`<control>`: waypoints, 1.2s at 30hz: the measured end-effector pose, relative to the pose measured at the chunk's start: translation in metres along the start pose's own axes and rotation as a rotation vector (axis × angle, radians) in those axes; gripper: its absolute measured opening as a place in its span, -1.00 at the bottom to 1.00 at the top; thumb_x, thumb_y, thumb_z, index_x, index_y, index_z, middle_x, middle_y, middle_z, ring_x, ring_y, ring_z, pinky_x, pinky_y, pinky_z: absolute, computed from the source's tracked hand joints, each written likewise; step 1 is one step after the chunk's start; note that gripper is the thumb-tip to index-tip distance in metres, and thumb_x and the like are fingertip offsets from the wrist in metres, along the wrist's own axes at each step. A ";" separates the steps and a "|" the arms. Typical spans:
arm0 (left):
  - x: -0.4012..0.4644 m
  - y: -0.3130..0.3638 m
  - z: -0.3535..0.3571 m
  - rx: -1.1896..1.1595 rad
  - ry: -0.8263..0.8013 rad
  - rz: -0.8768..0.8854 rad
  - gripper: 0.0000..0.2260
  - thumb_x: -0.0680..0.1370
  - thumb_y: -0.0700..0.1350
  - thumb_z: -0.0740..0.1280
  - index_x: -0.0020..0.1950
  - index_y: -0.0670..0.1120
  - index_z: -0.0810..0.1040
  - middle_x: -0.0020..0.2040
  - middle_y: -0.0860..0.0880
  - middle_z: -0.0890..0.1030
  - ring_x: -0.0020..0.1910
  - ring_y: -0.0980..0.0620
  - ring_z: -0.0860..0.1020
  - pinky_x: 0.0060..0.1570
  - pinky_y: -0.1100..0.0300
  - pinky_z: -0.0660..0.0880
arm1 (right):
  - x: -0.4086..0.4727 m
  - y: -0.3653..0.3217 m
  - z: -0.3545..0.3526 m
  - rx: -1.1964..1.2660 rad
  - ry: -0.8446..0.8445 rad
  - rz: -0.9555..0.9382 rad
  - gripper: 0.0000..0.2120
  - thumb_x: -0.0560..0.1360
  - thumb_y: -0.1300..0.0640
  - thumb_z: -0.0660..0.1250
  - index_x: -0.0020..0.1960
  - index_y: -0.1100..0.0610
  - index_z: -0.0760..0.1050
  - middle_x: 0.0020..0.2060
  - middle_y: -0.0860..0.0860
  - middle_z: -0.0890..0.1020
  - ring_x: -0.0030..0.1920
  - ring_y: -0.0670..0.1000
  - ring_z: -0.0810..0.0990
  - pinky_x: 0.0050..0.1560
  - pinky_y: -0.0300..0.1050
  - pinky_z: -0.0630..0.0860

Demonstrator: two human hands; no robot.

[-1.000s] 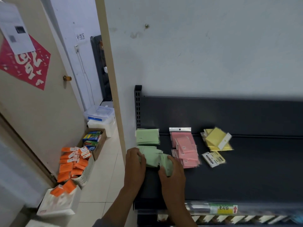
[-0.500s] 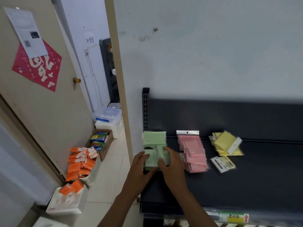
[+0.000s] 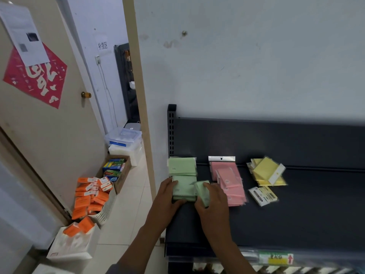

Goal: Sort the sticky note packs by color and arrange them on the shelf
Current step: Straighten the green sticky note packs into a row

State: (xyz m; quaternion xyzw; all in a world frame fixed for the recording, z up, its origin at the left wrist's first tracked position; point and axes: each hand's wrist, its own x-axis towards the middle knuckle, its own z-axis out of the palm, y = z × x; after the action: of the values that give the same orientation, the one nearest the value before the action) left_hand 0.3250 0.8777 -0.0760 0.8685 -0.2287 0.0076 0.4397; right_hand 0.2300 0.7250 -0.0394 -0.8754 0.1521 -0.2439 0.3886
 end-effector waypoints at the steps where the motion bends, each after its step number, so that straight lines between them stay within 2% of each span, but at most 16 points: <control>1: 0.001 0.002 0.001 0.004 0.013 0.000 -0.43 0.54 -0.01 0.47 0.48 -0.05 0.34 0.46 0.16 0.23 0.32 0.33 0.26 0.21 0.67 0.12 | -0.005 -0.003 -0.001 -0.027 0.016 0.027 -0.49 0.49 0.15 0.44 0.42 0.06 0.43 0.30 -0.04 0.46 0.32 -0.05 0.37 0.36 -0.24 0.30; 4: 0.000 0.009 0.004 -0.033 0.051 -0.016 -0.46 0.54 -0.06 0.47 0.47 -0.06 0.36 0.49 0.03 0.28 0.36 0.23 0.29 0.23 0.66 0.12 | -0.021 -0.014 -0.001 -0.129 0.044 0.038 -0.49 0.45 0.13 0.46 0.38 0.06 0.45 0.24 -0.02 0.48 0.29 0.01 0.39 0.26 -0.27 0.33; 8: -0.018 0.018 0.001 -0.094 0.105 -0.003 -0.49 0.57 -0.13 0.43 0.48 0.04 0.35 0.49 0.06 0.26 0.45 0.17 0.25 0.32 0.61 0.07 | -0.039 -0.025 0.008 -0.265 -0.005 0.127 -0.52 0.50 -0.01 0.41 0.39 0.01 0.43 0.27 -0.01 0.44 0.27 0.04 0.36 0.12 -0.13 0.47; 10: -0.034 0.023 0.000 -0.102 0.188 0.017 -0.56 0.57 -0.16 0.40 0.41 0.10 0.41 0.42 0.07 0.35 0.43 0.14 0.30 0.40 0.45 0.17 | -0.044 -0.027 0.011 -0.274 -0.018 0.159 -0.54 0.51 -0.07 0.40 0.36 0.02 0.45 0.23 0.01 0.43 0.23 0.04 0.37 0.03 -0.13 0.50; 12: -0.051 0.028 0.000 -0.103 0.245 0.036 -0.62 0.56 -0.19 0.40 0.29 0.17 0.46 0.28 0.11 0.44 0.33 0.15 0.38 0.34 0.37 0.29 | -0.047 -0.028 0.010 -0.263 0.001 0.175 -0.52 0.50 -0.08 0.42 0.35 0.03 0.45 0.21 0.03 0.41 0.22 0.05 0.38 -0.02 -0.14 0.49; 15: -0.067 0.032 0.003 -0.114 0.151 0.062 -0.66 0.56 -0.13 0.41 0.18 0.27 0.46 0.14 0.19 0.50 0.22 0.22 0.45 0.19 0.44 0.33 | -0.048 -0.027 0.005 -0.261 0.076 0.205 -0.49 0.46 -0.06 0.46 0.34 0.05 0.44 0.18 0.06 0.41 0.19 0.07 0.38 -0.06 -0.16 0.43; 17: -0.071 0.031 0.004 -0.120 0.031 0.085 -0.76 0.58 0.00 0.38 0.18 0.29 0.49 0.11 0.26 0.51 0.19 0.22 0.48 0.16 0.40 0.38 | -0.050 -0.028 0.001 -0.281 0.109 0.228 -0.50 0.44 -0.08 0.47 0.30 0.08 0.45 0.15 0.07 0.44 0.17 0.09 0.38 -0.07 -0.12 0.42; 19: -0.071 0.033 0.004 -0.114 -0.048 0.118 -0.82 0.58 0.16 0.30 0.17 0.35 0.48 0.10 0.31 0.53 0.17 0.25 0.49 0.16 0.38 0.40 | -0.052 -0.030 -0.002 -0.252 0.061 0.282 -0.52 0.49 -0.10 0.42 0.31 0.09 0.43 0.17 0.08 0.44 0.21 0.09 0.38 0.02 -0.09 0.44; 21: -0.072 0.034 0.004 -0.107 -0.092 0.124 -0.76 0.54 0.28 0.27 0.20 0.35 0.47 0.12 0.33 0.53 0.17 0.26 0.49 0.19 0.36 0.41 | -0.053 -0.031 -0.006 -0.155 0.006 0.320 -0.58 0.55 -0.04 0.35 0.34 0.11 0.43 0.22 0.07 0.47 0.24 0.06 0.43 0.13 -0.11 0.44; 24: -0.074 0.033 0.005 -0.084 -0.132 0.094 -0.56 0.46 0.35 0.33 0.28 0.22 0.50 0.18 0.28 0.52 0.21 0.26 0.47 0.24 0.29 0.43 | -0.055 -0.031 -0.011 -0.052 -0.031 0.324 -0.66 0.58 0.11 0.31 0.34 0.11 0.47 0.20 0.04 0.55 0.19 0.03 0.53 0.22 -0.07 0.50; 26: -0.076 0.035 0.007 -0.057 -0.122 0.065 -0.43 0.40 0.39 0.35 0.33 0.16 0.47 0.23 0.24 0.48 0.22 0.28 0.42 0.24 0.32 0.41 | -0.055 -0.032 -0.014 -0.003 -0.043 0.355 -0.68 0.58 0.18 0.30 0.32 0.10 0.50 0.15 0.01 0.60 0.11 -0.02 0.57 0.13 -0.10 0.55; 29: -0.081 0.042 0.011 0.009 -0.087 0.056 -0.33 0.37 0.35 0.42 0.39 0.08 0.43 0.28 0.16 0.42 0.22 0.26 0.33 0.15 0.49 0.30 | -0.055 -0.035 -0.019 0.097 -0.039 0.439 -0.74 0.56 0.27 0.27 0.19 0.05 0.57 -0.02 -0.05 0.64 -0.07 -0.13 0.58 -0.15 -0.30 0.54; 30: -0.081 0.043 0.013 0.029 -0.078 0.054 -0.31 0.38 0.31 0.45 0.42 0.05 0.41 0.30 0.14 0.41 0.24 0.23 0.32 0.16 0.47 0.30 | -0.055 -0.035 -0.018 0.120 -0.045 0.475 -0.77 0.55 0.28 0.27 0.12 0.06 0.58 -0.06 -0.04 0.66 -0.10 -0.11 0.59 -0.17 -0.24 0.57; 32: -0.081 0.044 0.013 0.089 -0.063 0.050 -0.28 0.40 0.29 0.45 0.47 0.02 0.37 0.34 0.12 0.43 0.27 0.16 0.32 0.23 0.34 0.35 | -0.056 -0.036 -0.014 0.173 -0.068 0.542 -0.80 0.54 0.25 0.27 0.06 0.09 0.62 -0.13 0.00 0.68 -0.12 -0.02 0.64 -0.08 0.01 0.63; 33: -0.080 0.043 0.011 0.123 -0.064 0.049 -0.26 0.41 0.30 0.44 0.50 0.02 0.34 0.36 0.11 0.44 0.28 0.13 0.32 0.26 0.29 0.35 | -0.057 -0.037 -0.012 0.198 -0.075 0.567 -0.81 0.53 0.24 0.28 0.04 0.07 0.63 -0.15 0.00 0.69 -0.12 0.01 0.66 -0.04 0.07 0.64; 36: -0.075 0.037 0.003 0.165 -0.127 0.067 -0.21 0.45 0.24 0.45 0.59 0.04 0.22 0.36 0.12 0.45 0.32 0.06 0.33 0.26 0.25 0.29 | -0.062 -0.039 -0.011 0.265 -0.054 0.595 -0.82 0.54 0.20 0.31 0.07 0.04 0.63 -0.13 -0.02 0.71 -0.10 0.00 0.68 -0.02 0.05 0.64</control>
State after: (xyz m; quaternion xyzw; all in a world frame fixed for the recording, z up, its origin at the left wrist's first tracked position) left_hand 0.2426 0.8859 -0.0660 0.8925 -0.2834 -0.0138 0.3507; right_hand 0.1752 0.7719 -0.0232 -0.7406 0.3580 -0.1139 0.5571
